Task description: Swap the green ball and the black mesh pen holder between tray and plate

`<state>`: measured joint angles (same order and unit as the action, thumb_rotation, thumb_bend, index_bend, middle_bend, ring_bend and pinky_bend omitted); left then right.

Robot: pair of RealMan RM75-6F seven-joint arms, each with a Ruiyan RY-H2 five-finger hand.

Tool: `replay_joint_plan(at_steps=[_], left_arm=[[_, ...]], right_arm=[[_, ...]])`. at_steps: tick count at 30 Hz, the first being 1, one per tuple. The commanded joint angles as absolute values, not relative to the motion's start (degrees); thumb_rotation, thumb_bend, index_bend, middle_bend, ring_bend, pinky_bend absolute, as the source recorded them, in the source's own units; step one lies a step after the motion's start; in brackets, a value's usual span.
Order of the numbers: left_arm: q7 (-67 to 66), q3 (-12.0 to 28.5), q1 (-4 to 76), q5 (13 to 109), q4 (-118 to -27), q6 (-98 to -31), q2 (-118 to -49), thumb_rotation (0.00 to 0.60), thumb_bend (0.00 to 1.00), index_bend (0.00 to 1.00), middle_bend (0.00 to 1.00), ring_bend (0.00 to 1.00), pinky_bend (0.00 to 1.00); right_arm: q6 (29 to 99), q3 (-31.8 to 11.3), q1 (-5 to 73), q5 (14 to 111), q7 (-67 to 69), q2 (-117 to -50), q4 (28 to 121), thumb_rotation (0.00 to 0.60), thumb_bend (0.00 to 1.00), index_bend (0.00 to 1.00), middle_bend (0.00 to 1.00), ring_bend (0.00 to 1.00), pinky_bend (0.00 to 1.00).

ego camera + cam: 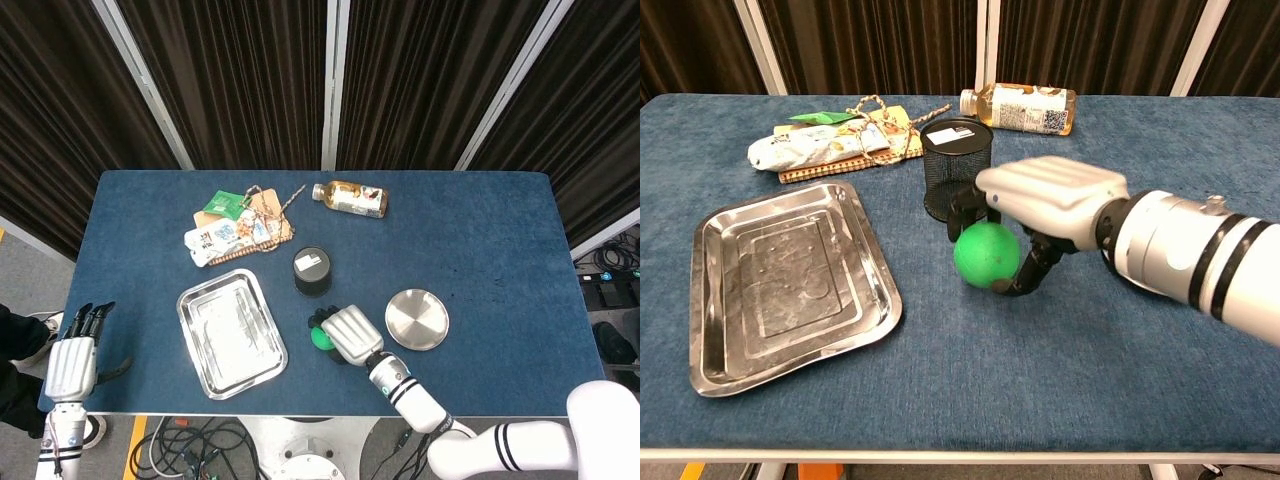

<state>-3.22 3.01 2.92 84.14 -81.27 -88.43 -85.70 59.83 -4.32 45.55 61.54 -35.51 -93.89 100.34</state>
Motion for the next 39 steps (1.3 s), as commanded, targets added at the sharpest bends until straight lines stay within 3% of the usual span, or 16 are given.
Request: replay_joint_plan(at_steps=[1,6,15,19,22,30,34,39], left_arm=[[-3.1,3.0,2.9,84.2,-81.3,-88.5,-85.7,0.600,0.09,0.14,0.15,0.08,0.30],[-3.4,2.9,3.2,84.9,-81.7,-88.4,-85.6,0.600,0.09,0.14,0.15,0.08,0.30],[-5.0,3.6,4.6,85.7,-83.3,-87.6,-85.2,0.600,0.09,0.14,0.16,0.08,0.30],[-4.5,3.9,5.8,86.2,-84.5,-86.3,-84.3,0.600,0.09,0.14,0.16,0.08,0.30],[-3.6,4.3,7.0,86.2,-85.4,-84.8,-83.4,0.600,0.09,0.14,0.15,0.08,0.30],[-5.8,7.2,10.9,86.0,-86.7,-82.1,-82.1,0.600,0.09,0.14,0.15,0.08,0.29],[-6.0,9.6,14.5,85.6,-87.2,-79.2,-81.6,0.600,0.09,0.13,0.14,0.08,0.26],[-5.5,12.7,21.3,83.5,-87.9,-70.9,-80.9,0.600,0.09,0.11,0.11,0.04,0.21]], right_arm=[[63.8,-3.8,43.2,65.1,-34.4,-90.2,104.0,0.600,0.30,0.47,0.41,0.40,0.68],[68.2,-2.3,38.7,64.9,-32.7,-84.3,106.0,0.600,0.30,0.48,0.41,0.40,0.68],[66.8,0.7,33.2,61.7,-25.7,-81.3,100.3,0.600,0.30,0.47,0.41,0.39,0.68],[65.8,0.4,32.3,61.0,-24.3,-82.0,97.5,0.600,0.28,0.44,0.39,0.39,0.65],[64.4,0.1,32.1,59.5,-24.5,-82.7,95.3,0.600,0.27,0.35,0.35,0.36,0.61],[63.6,-0.3,30.4,63.3,-18.7,-80.3,96.0,0.600,0.17,0.01,0.12,0.02,0.16],[65.6,0.5,28.3,67.2,-15.2,-78.2,97.0,0.600,0.11,0.00,0.06,0.00,0.09],[72.1,0.2,24.9,73.3,-11.2,-75.2,99.2,0.600,0.09,0.00,0.04,0.00,0.06]])
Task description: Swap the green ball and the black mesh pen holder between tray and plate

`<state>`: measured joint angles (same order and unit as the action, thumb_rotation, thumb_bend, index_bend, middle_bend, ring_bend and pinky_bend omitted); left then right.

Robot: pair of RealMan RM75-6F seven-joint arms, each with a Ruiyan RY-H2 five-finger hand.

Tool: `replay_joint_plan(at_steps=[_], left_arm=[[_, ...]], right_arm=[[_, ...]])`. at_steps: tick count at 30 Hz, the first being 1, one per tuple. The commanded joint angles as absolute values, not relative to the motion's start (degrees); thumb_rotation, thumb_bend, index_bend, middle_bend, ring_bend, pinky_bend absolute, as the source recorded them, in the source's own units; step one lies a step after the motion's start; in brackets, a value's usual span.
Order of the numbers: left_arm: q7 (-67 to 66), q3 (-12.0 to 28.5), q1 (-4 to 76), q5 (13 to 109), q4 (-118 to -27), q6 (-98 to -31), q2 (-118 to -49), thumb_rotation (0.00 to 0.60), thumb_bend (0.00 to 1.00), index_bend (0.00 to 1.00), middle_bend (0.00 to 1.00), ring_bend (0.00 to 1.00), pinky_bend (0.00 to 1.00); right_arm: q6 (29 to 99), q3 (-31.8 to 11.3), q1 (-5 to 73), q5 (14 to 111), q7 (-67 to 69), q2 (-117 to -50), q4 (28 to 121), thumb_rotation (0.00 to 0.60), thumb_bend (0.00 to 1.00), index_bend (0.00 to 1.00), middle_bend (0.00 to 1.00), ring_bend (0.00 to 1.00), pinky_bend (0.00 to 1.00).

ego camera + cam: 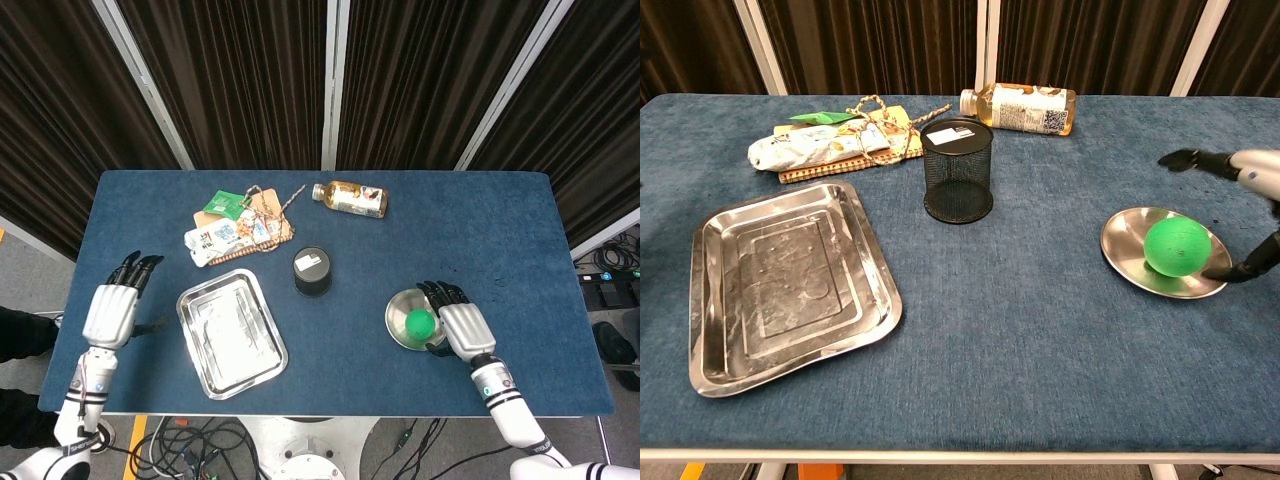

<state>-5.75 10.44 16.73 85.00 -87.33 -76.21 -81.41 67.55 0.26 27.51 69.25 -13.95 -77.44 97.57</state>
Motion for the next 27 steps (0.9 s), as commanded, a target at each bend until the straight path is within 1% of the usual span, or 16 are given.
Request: replay_joint_plan(at_steps=[1,5,7,11,15,20,27], left_arm=[[-5.2,13.2,22.5,83.4,-87.9,-69.7,-81.2,0.600,0.09,0.11,0.10,0.04,0.20],[-3.4,15.3,28.1,83.1,-86.3,-65.1,-83.3,0.600,0.07,0.10,0.10,0.03,0.19],[-2.4,16.1,30.5,82.6,-85.1,-63.1,-84.6,0.600,0.07,0.10,0.10,0.03,0.19],[1.2,17.2,35.9,80.7,-81.7,-57.0,-87.4,0.600,0.06,0.10,0.09,0.02,0.18],[3.6,17.0,39.9,79.2,-79.2,-51.6,-89.3,0.600,0.06,0.09,0.07,0.00,0.15],[3.5,16.7,43.9,79.0,-75.3,-49.0,-92.3,0.600,0.05,0.09,0.06,0.00,0.14],[5.7,16.5,49.0,78.4,-71.4,-44.2,-93.9,0.600,0.06,0.08,0.04,0.00,0.13]], right_arm=[[73.7,0.1,24.1,74.5,-10.3,-74.7,99.5,0.600,0.09,0.00,0.04,0.00,0.05],[80.5,-0.5,20.5,78.7,-6.5,-71.8,100.8,0.600,0.09,0.00,0.04,0.00,0.05],[82.9,-0.8,19.1,80.1,-4.9,-70.8,101.0,0.600,0.09,0.00,0.04,0.00,0.05],[86.7,-1.5,16.7,82.5,-2.1,-69.0,101.0,0.600,0.09,0.00,0.04,0.00,0.04],[88.0,-1.9,15.4,83.5,-1.2,-67.6,101.1,0.600,0.09,0.00,0.04,0.00,0.04],[88.7,-2.6,14.1,84.1,0.2,-66.9,100.6,0.600,0.09,0.00,0.04,0.00,0.04],[88.1,-3.2,13.2,84.3,1.9,-67.0,99.2,0.600,0.10,0.00,0.04,0.00,0.04]])
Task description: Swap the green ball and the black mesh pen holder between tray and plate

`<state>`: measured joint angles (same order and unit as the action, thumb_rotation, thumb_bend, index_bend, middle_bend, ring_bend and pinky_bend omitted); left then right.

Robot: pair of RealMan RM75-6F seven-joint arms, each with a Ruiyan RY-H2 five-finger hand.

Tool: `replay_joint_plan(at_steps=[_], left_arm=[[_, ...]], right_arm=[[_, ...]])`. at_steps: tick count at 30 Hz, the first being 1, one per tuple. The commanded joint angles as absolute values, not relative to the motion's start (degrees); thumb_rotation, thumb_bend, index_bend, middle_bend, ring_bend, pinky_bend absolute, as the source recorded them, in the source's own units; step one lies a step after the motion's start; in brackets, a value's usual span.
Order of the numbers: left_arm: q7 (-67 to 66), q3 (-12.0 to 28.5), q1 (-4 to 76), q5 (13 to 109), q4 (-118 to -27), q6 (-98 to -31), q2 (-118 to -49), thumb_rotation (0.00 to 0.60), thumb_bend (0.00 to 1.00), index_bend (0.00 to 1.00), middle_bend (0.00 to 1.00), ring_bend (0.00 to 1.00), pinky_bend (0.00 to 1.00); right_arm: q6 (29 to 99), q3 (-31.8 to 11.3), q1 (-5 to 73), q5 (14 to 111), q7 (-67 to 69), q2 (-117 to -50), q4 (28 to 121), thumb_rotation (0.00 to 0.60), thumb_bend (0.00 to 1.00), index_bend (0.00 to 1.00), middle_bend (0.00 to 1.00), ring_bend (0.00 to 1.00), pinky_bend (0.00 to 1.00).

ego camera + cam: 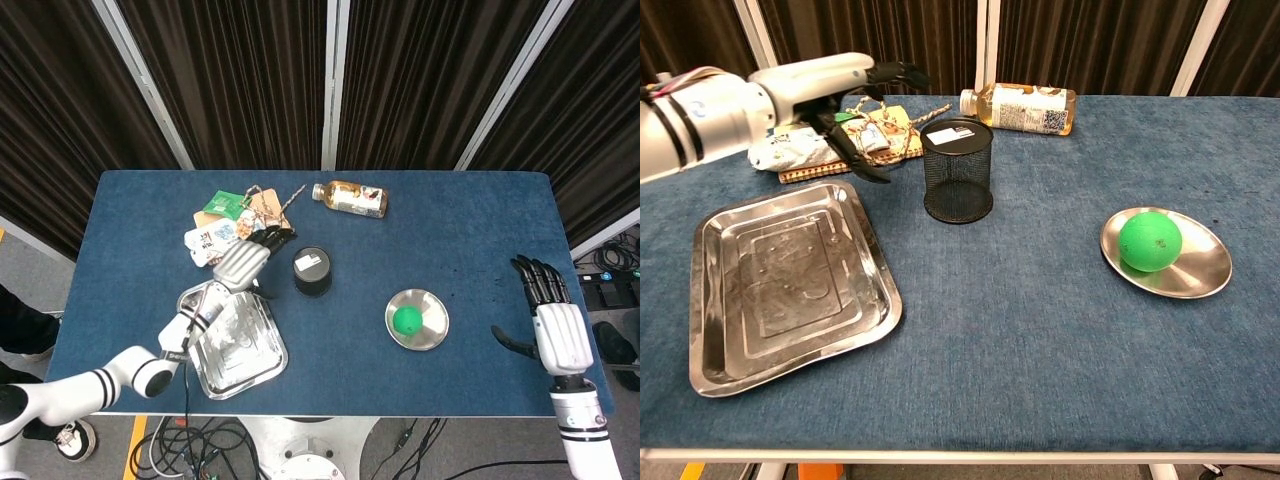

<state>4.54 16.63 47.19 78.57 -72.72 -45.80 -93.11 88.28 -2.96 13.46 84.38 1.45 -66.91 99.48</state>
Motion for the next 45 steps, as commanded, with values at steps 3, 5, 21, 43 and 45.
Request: replay_joint_plan(at_steps=[3,5,21,43,45], left_arm=[[7.8,16.5,51.3,78.5,-70.2,-41.8,-94.6,0.600,0.06,0.08,0.04,0.00,0.13],[9.4,16.7,52.9,78.7,-69.3,-40.6,-95.1,0.600,0.06,0.08,0.04,0.00,0.13],[13.9,15.3,58.3,79.0,-60.8,-39.8,-99.3,0.600,0.15,0.32,0.32,0.22,0.48],[0.2,7.7,41.8,75.1,-91.1,-56.8,-78.9,0.600,0.18,0.39,0.38,0.27,0.51],[-1.3,6.5,39.7,74.5,-93.2,-59.0,-78.3,0.600,0.18,0.39,0.38,0.27,0.51]], right_arm=[[87.9,-3.8,13.0,84.1,2.4,-67.2,98.7,0.600,0.10,0.00,0.04,0.00,0.04],[87.7,-4.0,12.8,84.0,2.5,-67.3,98.3,0.600,0.10,0.00,0.04,0.00,0.04],[86.6,-5.4,11.4,83.3,4.5,-68.2,96.2,0.600,0.11,0.00,0.04,0.00,0.04],[84.3,-7.1,11.9,83.9,5.9,-69.5,94.8,0.600,0.12,0.00,0.04,0.00,0.04],[84.4,-7.1,11.8,83.9,5.8,-69.6,94.8,0.600,0.12,0.00,0.04,0.00,0.04]])
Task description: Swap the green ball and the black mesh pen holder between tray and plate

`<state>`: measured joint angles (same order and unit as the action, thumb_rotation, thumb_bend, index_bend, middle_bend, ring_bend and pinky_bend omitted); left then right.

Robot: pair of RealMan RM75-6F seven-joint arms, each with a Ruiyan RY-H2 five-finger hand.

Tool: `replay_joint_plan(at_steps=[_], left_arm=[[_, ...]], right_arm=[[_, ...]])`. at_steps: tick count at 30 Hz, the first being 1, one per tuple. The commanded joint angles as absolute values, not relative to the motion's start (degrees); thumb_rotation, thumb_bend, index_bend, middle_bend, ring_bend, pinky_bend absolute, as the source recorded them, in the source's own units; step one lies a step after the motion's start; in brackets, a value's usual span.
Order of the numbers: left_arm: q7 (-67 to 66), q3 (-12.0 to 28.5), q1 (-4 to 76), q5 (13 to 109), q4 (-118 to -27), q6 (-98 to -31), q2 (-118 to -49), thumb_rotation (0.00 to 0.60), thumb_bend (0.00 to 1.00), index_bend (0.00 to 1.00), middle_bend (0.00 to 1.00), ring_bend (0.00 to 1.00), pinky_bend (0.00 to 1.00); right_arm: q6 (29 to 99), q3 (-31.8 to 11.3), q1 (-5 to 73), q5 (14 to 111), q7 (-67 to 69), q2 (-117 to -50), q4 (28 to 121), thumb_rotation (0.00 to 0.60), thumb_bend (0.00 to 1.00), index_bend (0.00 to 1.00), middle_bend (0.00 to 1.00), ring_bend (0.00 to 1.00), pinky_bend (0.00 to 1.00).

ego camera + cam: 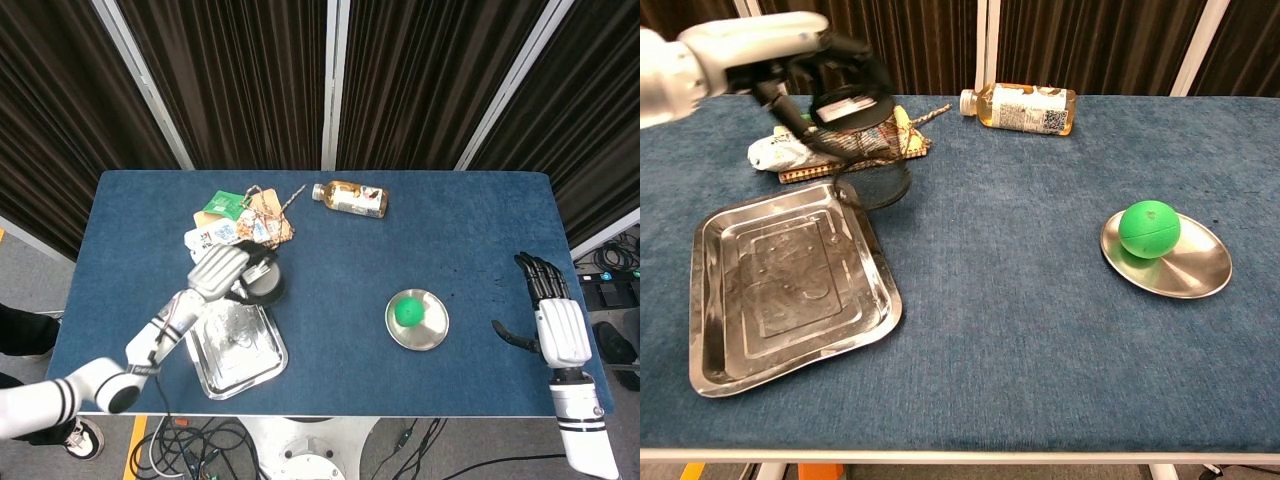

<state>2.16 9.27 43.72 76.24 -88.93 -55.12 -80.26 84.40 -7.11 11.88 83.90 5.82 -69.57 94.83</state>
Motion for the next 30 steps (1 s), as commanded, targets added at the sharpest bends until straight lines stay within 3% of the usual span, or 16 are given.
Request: replay_joint_plan(at_steps=[1,7,15,23,30], left_arm=[[-1.9,6.0,38.8,74.5,-93.9,-60.0,-78.2,0.600,0.18,0.39,0.38,0.27,0.51],[-4.9,2.9,33.6,74.8,-97.2,-65.3,-77.1,0.600,0.18,0.39,0.38,0.27,0.51],[-3.9,1.2,30.7,75.8,-96.0,-66.4,-79.0,0.600,0.17,0.38,0.37,0.26,0.50],[-0.6,1.0,29.2,79.0,-93.9,-67.7,-79.4,0.600,0.10,0.13,0.17,0.09,0.30],[-0.7,0.3,26.0,79.7,-94.6,-71.2,-78.6,0.600,0.07,0.09,0.11,0.05,0.24]], right_arm=[[84.4,-7.1,11.7,83.8,5.8,-69.6,94.8,0.600,0.12,0.00,0.04,0.00,0.04],[83.8,-7.0,11.4,83.2,5.6,-69.8,94.4,0.600,0.12,0.00,0.04,0.00,0.04],[83.4,-7.0,11.4,83.5,5.0,-70.4,94.7,0.600,0.12,0.00,0.04,0.00,0.04],[83.1,-7.3,11.3,83.3,4.6,-70.0,95.2,0.600,0.12,0.00,0.04,0.00,0.04],[83.0,-7.2,11.1,83.2,4.8,-69.7,95.4,0.600,0.12,0.00,0.03,0.00,0.04]])
